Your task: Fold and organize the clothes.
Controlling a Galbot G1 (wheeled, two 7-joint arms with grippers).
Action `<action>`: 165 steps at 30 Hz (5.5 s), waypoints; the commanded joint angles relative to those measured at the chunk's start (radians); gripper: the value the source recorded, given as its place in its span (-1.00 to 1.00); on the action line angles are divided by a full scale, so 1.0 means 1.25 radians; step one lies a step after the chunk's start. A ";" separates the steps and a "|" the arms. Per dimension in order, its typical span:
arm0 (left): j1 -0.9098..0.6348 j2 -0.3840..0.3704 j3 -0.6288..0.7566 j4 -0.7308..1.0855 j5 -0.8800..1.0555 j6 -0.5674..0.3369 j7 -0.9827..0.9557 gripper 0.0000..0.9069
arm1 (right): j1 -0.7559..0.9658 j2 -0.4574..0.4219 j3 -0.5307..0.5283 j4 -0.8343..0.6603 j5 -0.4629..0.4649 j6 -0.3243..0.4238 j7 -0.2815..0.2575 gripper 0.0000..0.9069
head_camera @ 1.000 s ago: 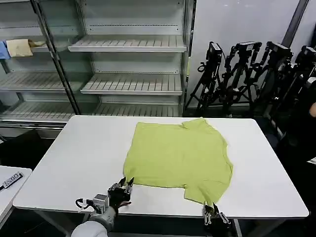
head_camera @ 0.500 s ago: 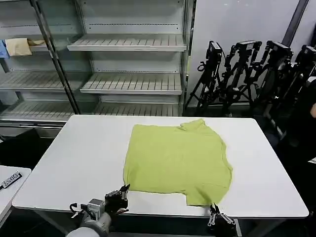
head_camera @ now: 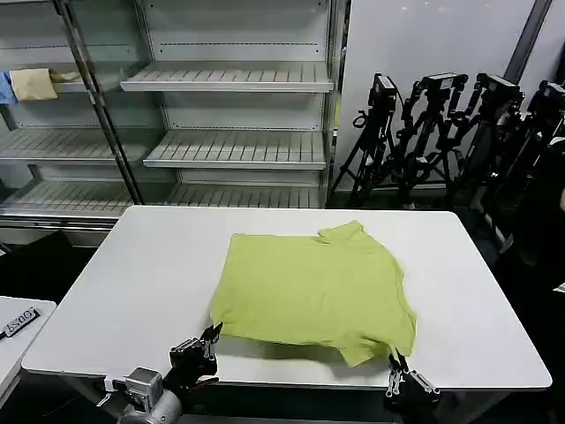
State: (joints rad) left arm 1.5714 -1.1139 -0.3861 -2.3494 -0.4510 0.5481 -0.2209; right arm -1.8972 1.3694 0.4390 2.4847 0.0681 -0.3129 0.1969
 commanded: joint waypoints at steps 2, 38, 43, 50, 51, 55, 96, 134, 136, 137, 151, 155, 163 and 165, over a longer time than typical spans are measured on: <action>-0.020 0.006 -0.008 -0.013 -0.016 -0.060 -0.008 -0.96 | 0.109 -0.023 0.032 -0.013 0.058 -0.005 -0.001 -1.00; -0.312 -0.015 0.116 0.314 0.006 -0.097 -0.008 -0.93 | 0.428 -0.118 0.001 -0.316 0.129 -0.041 -0.012 -1.00; -0.317 -0.020 0.122 0.326 0.017 -0.096 -0.010 -0.91 | 0.447 -0.111 -0.011 -0.346 0.120 -0.038 -0.015 -1.00; -0.321 -0.027 0.121 0.333 0.020 -0.096 -0.015 -0.49 | 0.455 -0.101 -0.022 -0.367 0.105 -0.040 -0.013 0.49; -0.320 -0.027 0.120 0.332 0.021 -0.096 -0.015 0.38 | 0.455 -0.100 -0.024 -0.369 0.100 -0.044 -0.015 1.00; -0.311 -0.031 0.116 0.323 0.020 -0.095 -0.014 1.00 | 0.453 -0.099 -0.027 -0.372 0.089 -0.050 -0.023 1.00; -0.293 -0.032 0.117 0.334 -0.009 -0.059 -0.019 -0.96 | 0.389 -0.106 0.036 -0.374 0.202 -0.104 -0.023 -1.00; 0.069 -0.006 0.032 -0.008 0.044 -0.035 -0.030 -0.96 | 0.084 -0.126 0.085 -0.108 0.154 -0.086 -0.023 -1.00; 0.086 -0.001 0.023 -0.018 0.046 -0.032 -0.033 -0.82 | 0.069 -0.123 0.082 -0.099 0.146 -0.087 -0.021 0.16; 0.089 0.001 0.019 -0.023 0.046 -0.029 -0.033 -0.64 | 0.066 -0.122 0.082 -0.097 0.145 -0.089 -0.020 0.16; 0.069 0.045 -0.025 -0.052 0.020 0.018 -0.049 1.00 | 0.083 -0.171 0.137 -0.002 0.193 -0.122 0.004 1.00; 0.013 0.059 -0.021 -0.027 -0.022 0.022 -0.067 1.00 | 0.172 -0.208 0.151 -0.011 0.287 -0.164 0.029 1.00; -0.186 0.094 0.034 0.095 -0.139 0.024 -0.110 1.00 | 0.459 -0.322 0.035 -0.174 0.475 -0.213 0.115 1.00; -0.240 0.098 0.050 0.142 -0.158 0.024 -0.112 1.00 | 0.539 -0.342 -0.011 -0.223 0.515 -0.214 0.133 1.00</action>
State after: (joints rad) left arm 1.5395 -1.0281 -0.3806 -2.3363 -0.5016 0.5700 -0.3205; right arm -1.5375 1.0588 0.5391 2.3501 0.4991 -0.5350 0.2805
